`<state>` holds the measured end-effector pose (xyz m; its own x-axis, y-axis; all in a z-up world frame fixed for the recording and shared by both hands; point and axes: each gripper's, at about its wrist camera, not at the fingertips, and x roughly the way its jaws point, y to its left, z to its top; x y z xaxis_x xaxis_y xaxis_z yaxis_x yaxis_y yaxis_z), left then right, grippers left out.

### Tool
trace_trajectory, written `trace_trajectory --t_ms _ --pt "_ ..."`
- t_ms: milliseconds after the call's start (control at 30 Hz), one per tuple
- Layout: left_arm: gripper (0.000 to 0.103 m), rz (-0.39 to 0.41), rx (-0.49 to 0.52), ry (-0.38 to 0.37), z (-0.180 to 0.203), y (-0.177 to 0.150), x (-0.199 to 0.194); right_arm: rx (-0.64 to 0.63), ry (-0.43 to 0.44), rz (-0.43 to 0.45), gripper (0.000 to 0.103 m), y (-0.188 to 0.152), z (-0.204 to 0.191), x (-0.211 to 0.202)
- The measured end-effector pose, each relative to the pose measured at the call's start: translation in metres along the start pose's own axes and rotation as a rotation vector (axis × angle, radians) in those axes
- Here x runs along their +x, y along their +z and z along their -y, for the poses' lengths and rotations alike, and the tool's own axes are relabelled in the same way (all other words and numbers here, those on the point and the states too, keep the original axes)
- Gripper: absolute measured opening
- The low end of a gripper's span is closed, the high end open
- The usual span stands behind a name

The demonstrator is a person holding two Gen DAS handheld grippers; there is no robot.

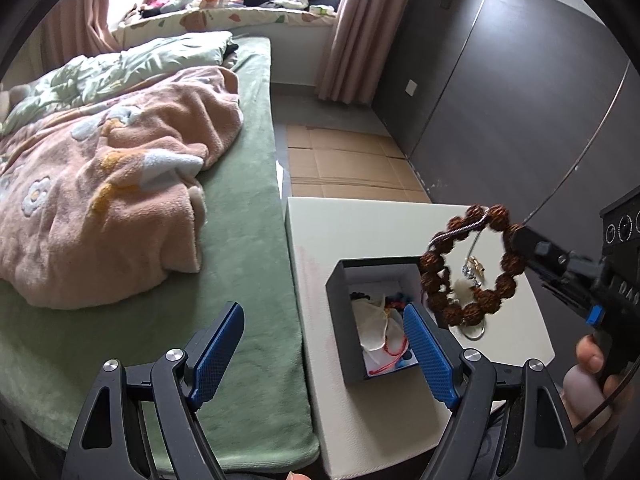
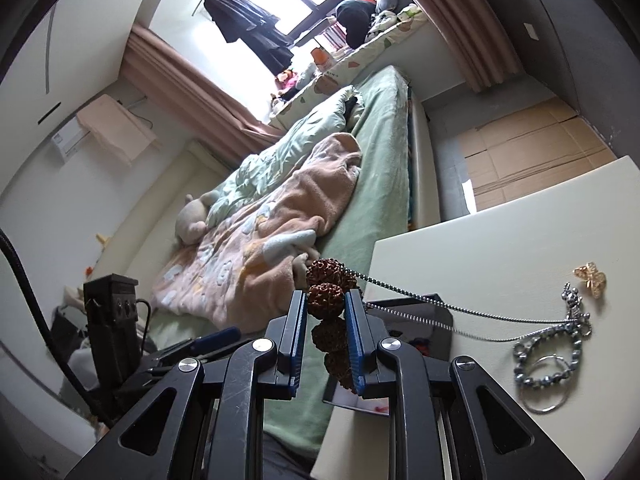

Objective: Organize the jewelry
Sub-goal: 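Lower the brown bead bracelet into the black box and open the right gripper, then grasp the silver chain necklace with the left gripper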

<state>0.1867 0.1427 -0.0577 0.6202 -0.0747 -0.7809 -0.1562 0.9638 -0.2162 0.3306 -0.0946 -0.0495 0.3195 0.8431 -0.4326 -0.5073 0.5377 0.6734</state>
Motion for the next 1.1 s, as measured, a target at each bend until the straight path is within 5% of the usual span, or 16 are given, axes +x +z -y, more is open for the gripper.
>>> trace_trajectory --t_ms 200,367,500,567,1100 --pt "0.082 0.003 -0.018 -0.003 -0.006 -0.002 -0.003 0.214 0.158 0.042 0.021 -0.001 0.03 -0.007" --pt "0.082 0.001 -0.022 -0.009 -0.006 -0.002 -0.003 0.281 0.142 -0.022 0.025 -0.007 0.034 0.018" --pt "0.082 0.001 -0.02 -0.008 -0.005 -0.002 -0.003 0.283 0.199 -0.091 0.041 -0.01 0.029 0.032" --pt "0.082 0.001 -0.017 -0.006 -0.005 -0.002 -0.004 0.241 0.2 -0.083 0.066 -0.009 0.022 0.028" --pt "0.082 -0.004 0.093 -0.043 0.048 0.01 0.004 0.122 -0.167 -0.011 0.069 0.003 0.061 -0.048"
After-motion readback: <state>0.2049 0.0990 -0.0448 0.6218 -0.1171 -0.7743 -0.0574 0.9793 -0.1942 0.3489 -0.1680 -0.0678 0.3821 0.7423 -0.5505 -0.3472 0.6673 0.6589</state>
